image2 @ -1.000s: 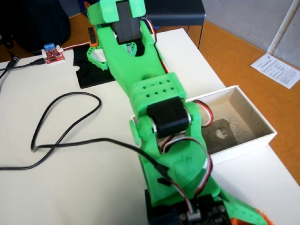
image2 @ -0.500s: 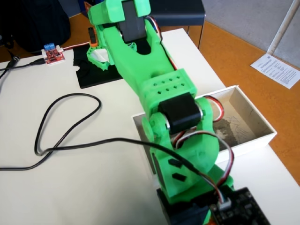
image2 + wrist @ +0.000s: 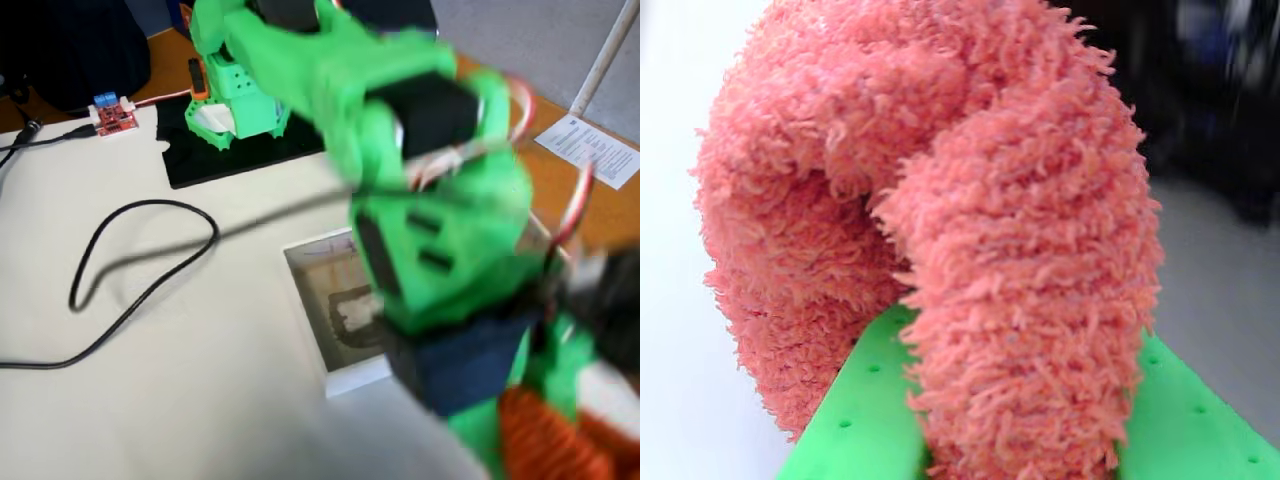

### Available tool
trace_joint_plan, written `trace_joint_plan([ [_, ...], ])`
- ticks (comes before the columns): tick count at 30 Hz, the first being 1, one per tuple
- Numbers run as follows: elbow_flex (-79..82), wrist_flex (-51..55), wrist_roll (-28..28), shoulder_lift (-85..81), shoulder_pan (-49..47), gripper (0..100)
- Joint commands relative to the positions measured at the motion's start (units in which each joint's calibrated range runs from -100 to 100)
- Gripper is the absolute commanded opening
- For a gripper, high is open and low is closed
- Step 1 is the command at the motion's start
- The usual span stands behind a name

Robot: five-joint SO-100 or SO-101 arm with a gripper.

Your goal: Remove orange objects from table

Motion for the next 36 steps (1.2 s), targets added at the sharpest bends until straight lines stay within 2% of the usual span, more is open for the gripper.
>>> trace_joint_plan([
  [1,-11.22,11.06,-1.22,-15.22,-1.21,0],
  [6,-12.67,28.0,-2.93,-29.23,-4.98,0],
  [9,1.96,30.03,-3.86,-39.98,-9.57,0],
  [15,46.14,6.92,-1.81,-59.78,-19.1,0],
  [19,64.65,-8.16,0.63,-63.48,-27.46,0],
  [28,85.97,-35.8,8.79,-60.2,-45.05,0],
  [32,86.65,-38.88,9.96,-59.87,-48.01,0],
  [36,85.68,-37.34,8.16,-60.29,-45.13,0],
])
